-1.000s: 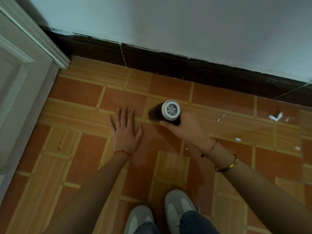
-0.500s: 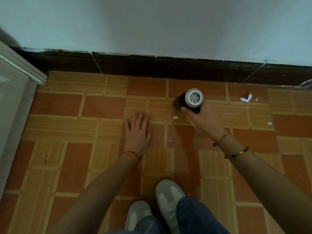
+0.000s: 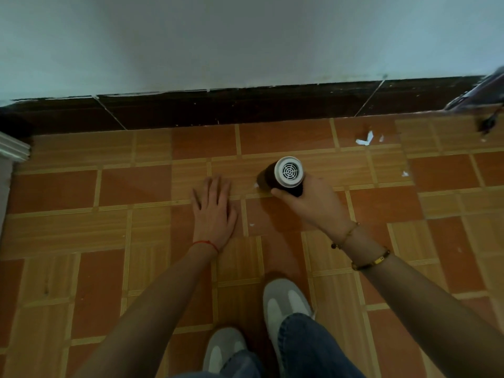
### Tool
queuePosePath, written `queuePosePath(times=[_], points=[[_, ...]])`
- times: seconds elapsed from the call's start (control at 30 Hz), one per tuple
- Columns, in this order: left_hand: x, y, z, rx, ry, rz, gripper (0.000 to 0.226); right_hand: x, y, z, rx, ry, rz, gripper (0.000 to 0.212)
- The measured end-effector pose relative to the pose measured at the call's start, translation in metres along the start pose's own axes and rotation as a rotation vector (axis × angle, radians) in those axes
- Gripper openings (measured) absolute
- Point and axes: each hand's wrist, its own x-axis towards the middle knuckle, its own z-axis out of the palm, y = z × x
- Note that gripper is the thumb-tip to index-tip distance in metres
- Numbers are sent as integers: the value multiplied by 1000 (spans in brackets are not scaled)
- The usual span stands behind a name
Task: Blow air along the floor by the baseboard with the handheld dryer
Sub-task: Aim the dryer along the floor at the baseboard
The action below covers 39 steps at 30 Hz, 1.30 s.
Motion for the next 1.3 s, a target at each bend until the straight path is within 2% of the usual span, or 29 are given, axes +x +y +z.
queuePosePath(times=[0.17,0.43,0.7,0.83,1.0,1.17,1.3], points=[[3,-4,5,-1,10,-17,61,-3,-2,1,-17,-133,-29,62],[2,-7,7,-8,30,-12,61,1,-5,2,0,10,1,61],[2,-7,7,13,23,-14,61,-4,-3,-3,-20,-182,-86,61],[3,-8,9,17,16,-16,61,-7,-4,-5,-92,-137,-123,62],[3,-9,11,31,19,-12,60,-10,-3,-2,-15,-198,-129,58],[3,-9,11,11,27,-8,61,-20,5,-2,-25,-125,-110,59],[3,-8,10,-9,33,-16,60,-24,8,-7,-22,-224,-126,53]])
